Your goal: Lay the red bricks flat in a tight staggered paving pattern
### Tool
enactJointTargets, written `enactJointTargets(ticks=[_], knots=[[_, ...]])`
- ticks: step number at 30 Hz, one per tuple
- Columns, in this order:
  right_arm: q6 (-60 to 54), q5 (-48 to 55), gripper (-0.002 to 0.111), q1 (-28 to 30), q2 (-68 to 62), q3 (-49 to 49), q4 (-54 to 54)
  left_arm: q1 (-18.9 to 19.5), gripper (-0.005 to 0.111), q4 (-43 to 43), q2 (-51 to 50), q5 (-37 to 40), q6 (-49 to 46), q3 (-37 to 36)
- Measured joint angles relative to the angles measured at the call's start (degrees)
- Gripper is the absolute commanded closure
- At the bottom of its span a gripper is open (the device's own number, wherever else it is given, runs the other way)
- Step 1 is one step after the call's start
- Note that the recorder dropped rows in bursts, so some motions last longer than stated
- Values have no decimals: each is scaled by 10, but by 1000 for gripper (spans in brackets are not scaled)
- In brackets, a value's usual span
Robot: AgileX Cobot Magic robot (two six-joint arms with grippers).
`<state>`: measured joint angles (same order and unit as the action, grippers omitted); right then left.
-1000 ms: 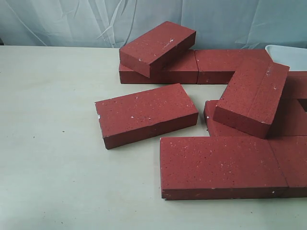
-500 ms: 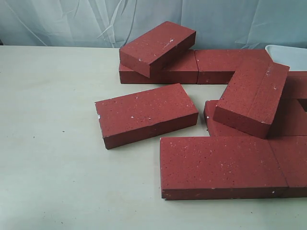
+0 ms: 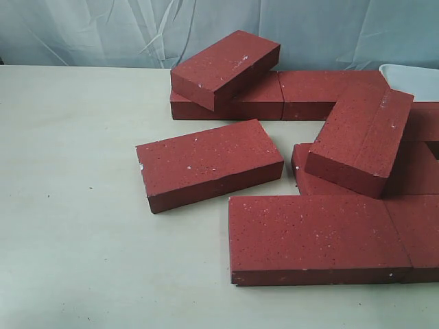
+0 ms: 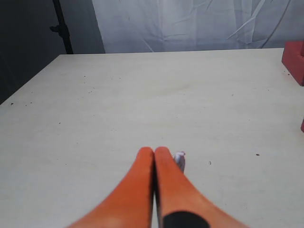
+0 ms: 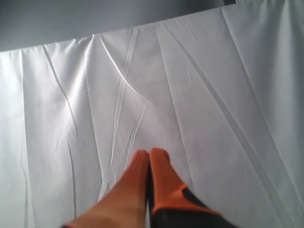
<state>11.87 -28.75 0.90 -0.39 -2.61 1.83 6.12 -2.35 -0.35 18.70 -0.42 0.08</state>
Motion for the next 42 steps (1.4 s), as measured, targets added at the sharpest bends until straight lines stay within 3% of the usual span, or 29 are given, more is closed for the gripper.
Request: enactJointTargets(ticks=[8,17,30,36,42], knots=[[4,167,109,0,-93,-127,0,0,107,0,0,0,0,0],[3,399,109,-6,-363,-323,3,0,107,0,0,0,0,0],[-65,571,109,-253,-744,-550,-18,0,107,0,0,0,0,0],[-67,624,109,-299,-880,-639,-63,0,107,0,0,0,0,0],[-68,585,109,-301,-1009,-689,-128,0,107,0,0,0,0,0]])
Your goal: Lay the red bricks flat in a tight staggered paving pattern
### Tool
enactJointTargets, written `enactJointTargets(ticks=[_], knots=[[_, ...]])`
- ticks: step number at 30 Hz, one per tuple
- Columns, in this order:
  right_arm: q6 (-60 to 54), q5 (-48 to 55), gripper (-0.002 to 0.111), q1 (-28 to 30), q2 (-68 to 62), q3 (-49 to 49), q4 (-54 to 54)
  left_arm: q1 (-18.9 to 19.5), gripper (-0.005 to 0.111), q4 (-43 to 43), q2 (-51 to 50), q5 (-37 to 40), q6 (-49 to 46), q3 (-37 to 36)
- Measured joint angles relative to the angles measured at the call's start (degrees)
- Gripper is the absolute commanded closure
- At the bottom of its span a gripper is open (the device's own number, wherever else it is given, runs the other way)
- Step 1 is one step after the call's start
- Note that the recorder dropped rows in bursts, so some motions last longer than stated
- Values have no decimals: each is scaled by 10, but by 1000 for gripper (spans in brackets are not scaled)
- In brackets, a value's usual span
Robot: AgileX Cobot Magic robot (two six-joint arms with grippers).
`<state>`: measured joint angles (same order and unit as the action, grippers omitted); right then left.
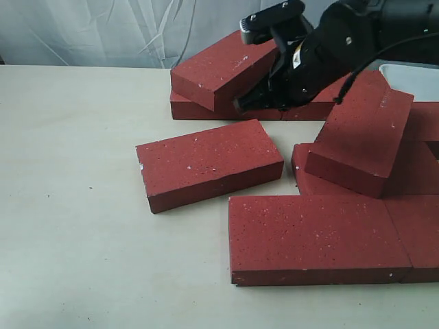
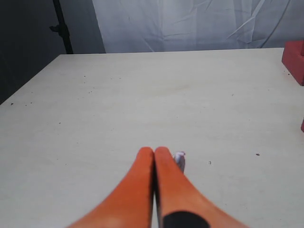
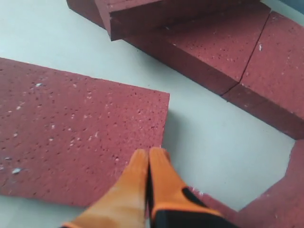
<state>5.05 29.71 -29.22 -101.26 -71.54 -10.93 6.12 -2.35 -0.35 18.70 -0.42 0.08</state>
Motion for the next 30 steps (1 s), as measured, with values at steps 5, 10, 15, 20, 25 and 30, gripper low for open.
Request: enactJointTargets(ticks=[5,10,15,20,25,30], knots=[[14,-20,109,0,-68,-29,-62,0,107,0,0,0,0,0],[63,24,109,0,-126,-75,-106,0,107,0,0,0,0,0],[73,97,109,0,-162,-118,-106,0,107,0,0,0,0,0],[40,122,109,-9,-169,-124,-63,0,107,0,0,0,0,0],[16,129,109,-43,-169,-124,-46,0,107,0,0,0,0,0],[12,126,109,-78,-165,-124,-36,0,107,0,0,0,0,0]])
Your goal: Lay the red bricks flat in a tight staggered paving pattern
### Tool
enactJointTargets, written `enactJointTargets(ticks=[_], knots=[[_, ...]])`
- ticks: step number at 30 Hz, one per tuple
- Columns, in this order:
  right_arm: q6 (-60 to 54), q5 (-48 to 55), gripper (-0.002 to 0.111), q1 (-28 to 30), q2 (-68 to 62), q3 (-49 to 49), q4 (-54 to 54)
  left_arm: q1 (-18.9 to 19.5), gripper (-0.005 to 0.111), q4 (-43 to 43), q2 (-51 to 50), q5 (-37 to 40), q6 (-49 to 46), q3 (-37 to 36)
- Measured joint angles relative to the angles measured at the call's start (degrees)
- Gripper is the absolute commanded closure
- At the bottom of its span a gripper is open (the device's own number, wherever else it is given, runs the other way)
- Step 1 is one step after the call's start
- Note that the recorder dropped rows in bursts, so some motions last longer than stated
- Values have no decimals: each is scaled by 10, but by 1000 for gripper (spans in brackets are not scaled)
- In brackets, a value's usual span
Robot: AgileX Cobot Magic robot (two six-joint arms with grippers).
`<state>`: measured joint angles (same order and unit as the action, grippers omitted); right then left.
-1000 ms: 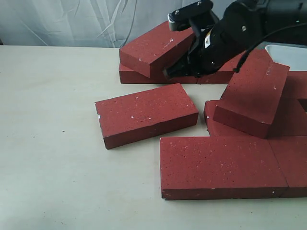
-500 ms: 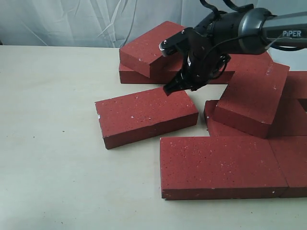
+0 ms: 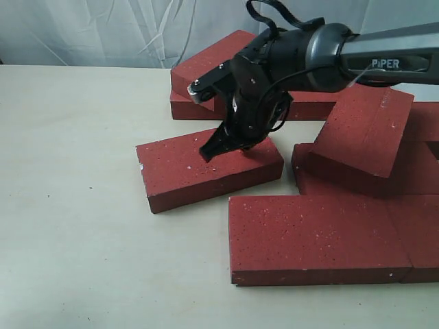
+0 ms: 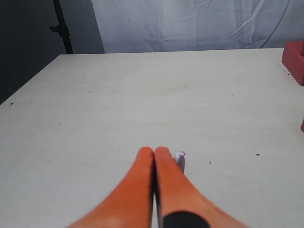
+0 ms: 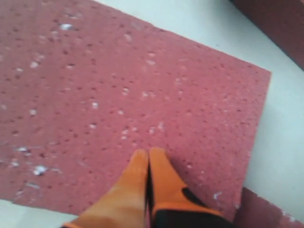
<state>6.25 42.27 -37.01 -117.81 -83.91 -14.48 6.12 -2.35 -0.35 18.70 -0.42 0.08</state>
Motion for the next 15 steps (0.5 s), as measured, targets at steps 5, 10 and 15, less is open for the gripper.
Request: enactJointTargets(ticks=[5,10,15], knots=[[-4,-25,109,-24,-10,-1,18,0,107,0,0,0,0,0],[-48,-52,109,-29,-20,-1,82,0,107,0,0,0,0,0],[-126,-93,109,-29,-25,-1,198,0,107,0,0,0,0,0]])
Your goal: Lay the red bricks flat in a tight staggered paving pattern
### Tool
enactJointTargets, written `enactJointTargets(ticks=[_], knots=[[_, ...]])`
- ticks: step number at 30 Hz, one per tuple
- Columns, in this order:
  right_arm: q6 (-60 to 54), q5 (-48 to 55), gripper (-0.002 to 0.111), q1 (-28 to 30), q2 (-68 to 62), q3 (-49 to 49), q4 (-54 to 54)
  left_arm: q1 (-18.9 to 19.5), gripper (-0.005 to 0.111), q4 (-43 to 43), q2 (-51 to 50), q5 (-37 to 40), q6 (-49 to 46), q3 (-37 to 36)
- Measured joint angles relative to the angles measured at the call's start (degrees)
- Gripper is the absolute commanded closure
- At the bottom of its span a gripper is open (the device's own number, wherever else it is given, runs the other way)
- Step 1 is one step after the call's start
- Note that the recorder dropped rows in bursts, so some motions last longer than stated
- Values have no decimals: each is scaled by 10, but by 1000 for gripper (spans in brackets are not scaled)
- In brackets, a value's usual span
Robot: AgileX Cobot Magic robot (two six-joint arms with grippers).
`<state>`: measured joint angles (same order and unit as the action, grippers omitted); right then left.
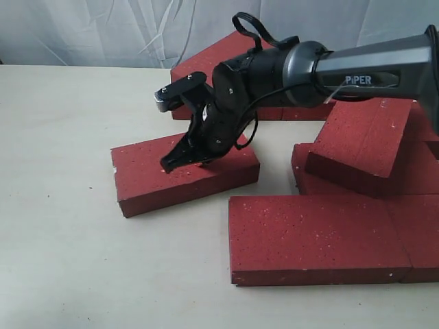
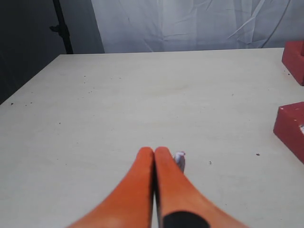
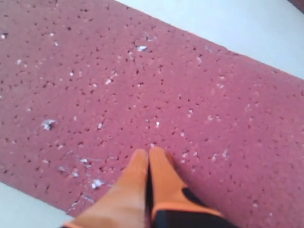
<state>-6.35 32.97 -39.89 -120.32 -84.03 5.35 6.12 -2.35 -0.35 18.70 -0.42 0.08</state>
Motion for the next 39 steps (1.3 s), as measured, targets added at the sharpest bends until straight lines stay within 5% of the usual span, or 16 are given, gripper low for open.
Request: enactJointTargets(ticks=[6,28,35,39], knots=[[-83,-25,109,-6,-17,-16,125,0,107,0,0,0,0,0],[-93,67,109,-81,-162,-313,190,0,107,0,0,0,0,0],[-64,172,109,-63,-95,-306,144,0,107,0,0,0,0,0],[-59,170,109,-42,-49,-223,130,0,107,0,0,0,0,0]])
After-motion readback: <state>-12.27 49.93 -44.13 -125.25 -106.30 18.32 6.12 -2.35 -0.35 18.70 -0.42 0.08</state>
